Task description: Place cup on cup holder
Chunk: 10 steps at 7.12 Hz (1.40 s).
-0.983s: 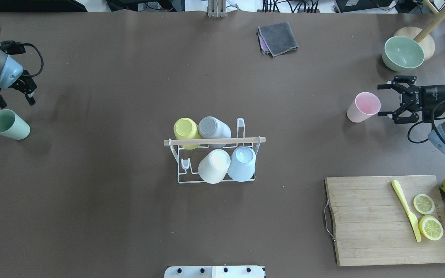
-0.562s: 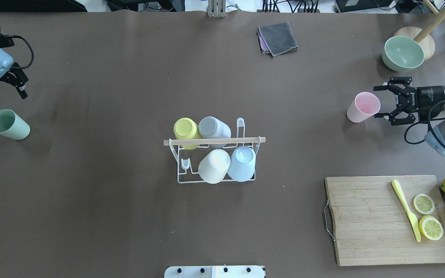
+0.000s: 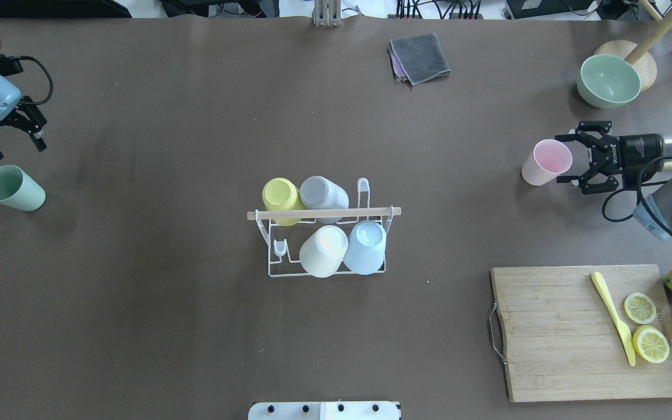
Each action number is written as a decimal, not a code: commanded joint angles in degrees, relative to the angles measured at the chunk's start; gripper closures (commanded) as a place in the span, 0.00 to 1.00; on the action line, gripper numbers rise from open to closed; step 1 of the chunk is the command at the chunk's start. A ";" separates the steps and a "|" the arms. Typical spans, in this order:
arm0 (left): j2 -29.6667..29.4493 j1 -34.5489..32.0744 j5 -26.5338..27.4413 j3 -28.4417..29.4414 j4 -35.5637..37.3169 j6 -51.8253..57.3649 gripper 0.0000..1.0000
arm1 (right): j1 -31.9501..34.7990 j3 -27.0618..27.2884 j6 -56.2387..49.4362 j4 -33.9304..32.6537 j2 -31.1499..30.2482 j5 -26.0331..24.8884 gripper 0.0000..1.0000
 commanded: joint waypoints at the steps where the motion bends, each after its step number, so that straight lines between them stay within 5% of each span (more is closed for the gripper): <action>1: 0.97 1.01 -0.93 0.32 0.09 0.15 0.04 | -0.68 0.92 0.10 0.09 -0.06 0.04 0.00; 6: 2.55 3.73 -0.75 0.32 0.09 0.59 0.05 | -1.82 1.45 0.10 0.09 -0.06 0.04 0.01; 9: 3.35 3.73 -0.49 0.06 0.27 1.73 0.05 | -1.82 2.15 0.10 0.09 -0.06 0.04 0.50; 10: 3.44 3.82 -0.49 -0.20 0.27 1.73 0.05 | -1.74 2.50 0.19 0.09 -0.15 -0.05 0.56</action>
